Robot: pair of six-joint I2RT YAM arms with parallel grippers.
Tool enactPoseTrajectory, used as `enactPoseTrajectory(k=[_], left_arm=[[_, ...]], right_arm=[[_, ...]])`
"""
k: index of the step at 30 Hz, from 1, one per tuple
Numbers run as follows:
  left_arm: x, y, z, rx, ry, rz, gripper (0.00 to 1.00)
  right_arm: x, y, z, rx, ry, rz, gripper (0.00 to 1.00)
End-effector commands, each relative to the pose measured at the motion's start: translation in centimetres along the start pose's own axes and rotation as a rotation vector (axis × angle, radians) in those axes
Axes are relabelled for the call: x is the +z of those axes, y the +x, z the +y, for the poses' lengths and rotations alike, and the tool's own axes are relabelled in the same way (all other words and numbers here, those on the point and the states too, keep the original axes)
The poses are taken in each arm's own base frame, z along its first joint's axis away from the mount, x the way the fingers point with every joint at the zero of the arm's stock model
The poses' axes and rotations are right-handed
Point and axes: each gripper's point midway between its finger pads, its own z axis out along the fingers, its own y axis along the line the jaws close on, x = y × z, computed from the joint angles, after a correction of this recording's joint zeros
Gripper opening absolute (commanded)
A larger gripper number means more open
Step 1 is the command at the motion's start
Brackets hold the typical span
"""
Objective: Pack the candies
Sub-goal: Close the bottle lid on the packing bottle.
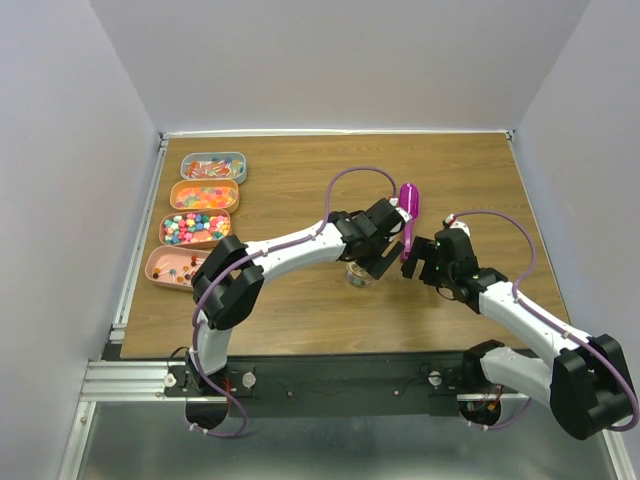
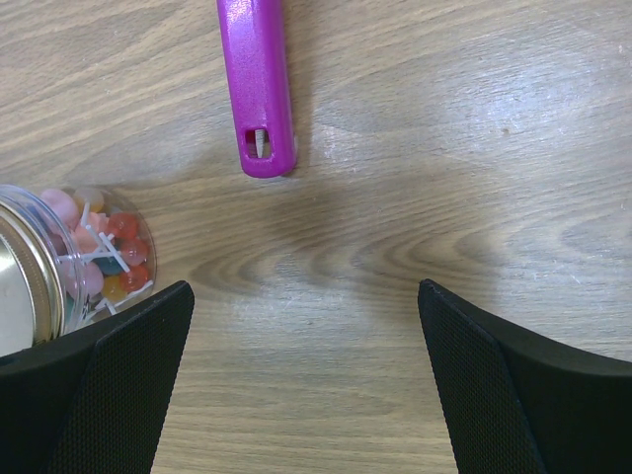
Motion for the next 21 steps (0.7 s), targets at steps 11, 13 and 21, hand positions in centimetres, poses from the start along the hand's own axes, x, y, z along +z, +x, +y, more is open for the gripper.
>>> enactPoseTrajectory(k=[11,13,21], left_arm=[[0.9,0.5,0.7,-0.015,-0.071,0.01,0.76],[0.9,0.6,0.6,-0.015,-0.066,0.008,0.76],[1.3,1.3,0.1,-0.027,-0.039,0.005,0.76]], right_arm=[[0.0,-0.1,-0.4,0.007,0.017,-0.016,1.0],[0.0,0.0,-0.3,0.007,0.017,-0.014,1.0],[0.0,0.1,-0.3,0.004,0.012,-0.013,1.0]])
